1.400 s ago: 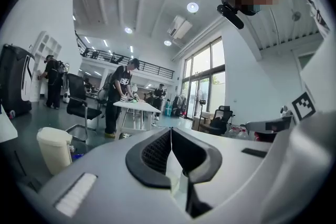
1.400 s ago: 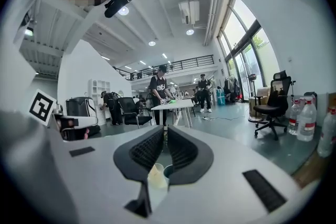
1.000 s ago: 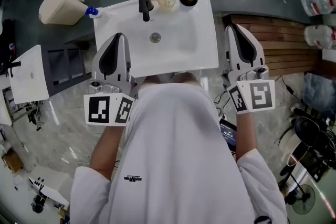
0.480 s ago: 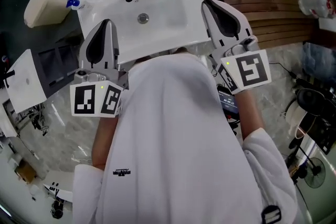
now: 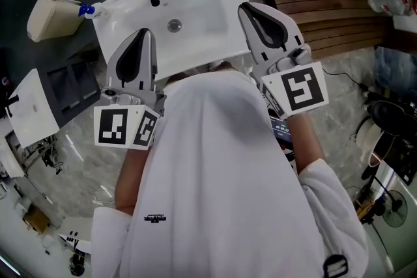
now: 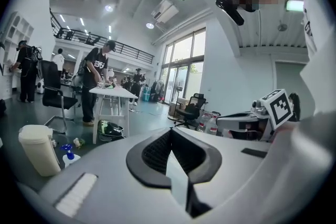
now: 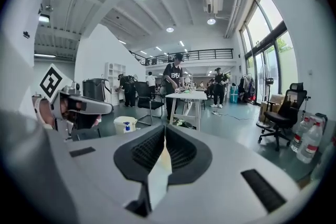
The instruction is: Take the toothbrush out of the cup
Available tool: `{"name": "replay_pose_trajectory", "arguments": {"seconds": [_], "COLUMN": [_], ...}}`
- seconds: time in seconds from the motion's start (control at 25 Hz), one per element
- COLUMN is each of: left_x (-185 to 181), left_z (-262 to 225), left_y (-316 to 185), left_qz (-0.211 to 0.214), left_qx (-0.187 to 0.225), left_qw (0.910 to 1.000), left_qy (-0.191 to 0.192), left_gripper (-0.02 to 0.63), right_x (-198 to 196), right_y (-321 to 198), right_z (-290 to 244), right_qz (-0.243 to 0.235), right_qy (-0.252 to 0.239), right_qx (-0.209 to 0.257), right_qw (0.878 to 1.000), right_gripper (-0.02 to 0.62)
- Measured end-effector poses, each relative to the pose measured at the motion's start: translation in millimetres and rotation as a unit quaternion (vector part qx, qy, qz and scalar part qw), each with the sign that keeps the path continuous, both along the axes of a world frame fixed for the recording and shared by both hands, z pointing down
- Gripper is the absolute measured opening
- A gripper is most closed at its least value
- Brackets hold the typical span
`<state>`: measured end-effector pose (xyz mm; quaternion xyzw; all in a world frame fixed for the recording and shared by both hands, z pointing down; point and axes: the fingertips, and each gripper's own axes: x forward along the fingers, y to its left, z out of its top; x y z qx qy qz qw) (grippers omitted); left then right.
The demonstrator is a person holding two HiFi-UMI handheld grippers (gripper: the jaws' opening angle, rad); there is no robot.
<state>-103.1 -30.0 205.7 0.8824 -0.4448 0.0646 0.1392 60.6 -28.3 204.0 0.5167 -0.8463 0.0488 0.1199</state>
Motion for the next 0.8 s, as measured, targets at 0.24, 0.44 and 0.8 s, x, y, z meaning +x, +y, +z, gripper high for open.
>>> {"name": "replay_pose_trajectory", "arguments": {"seconds": [0.24,0.44,0.8], "left_x": [2.6,3.8,5.9], "left_z": [3.9,6.8,6.7], "left_y": [0.5,3.2,4.8], "left_qz": [0.007,0.009,0.015], "left_qx": [-0.003,-0.009,-0.013], "left_qw": [1.0000,0.9999,0.9998], "left_qy": [0.001,0.001,-0.001], "left_gripper": [0.005,0.005,0.005], "right_x": [-1.4,2.0,0.2], "right_y": [-0.4,-1.1,-1.6], "right_z": [-0.6,0.1,0.0], "right_qz": [-0.001,0.012,0.020], "right_qy": [-0.001,-0.008,-0.007], "right_qx": [-0.001,-0.002,-0.005], "right_qw": [1.000,1.000,1.000], "right_gripper": [0.012,0.012,0.012]}}
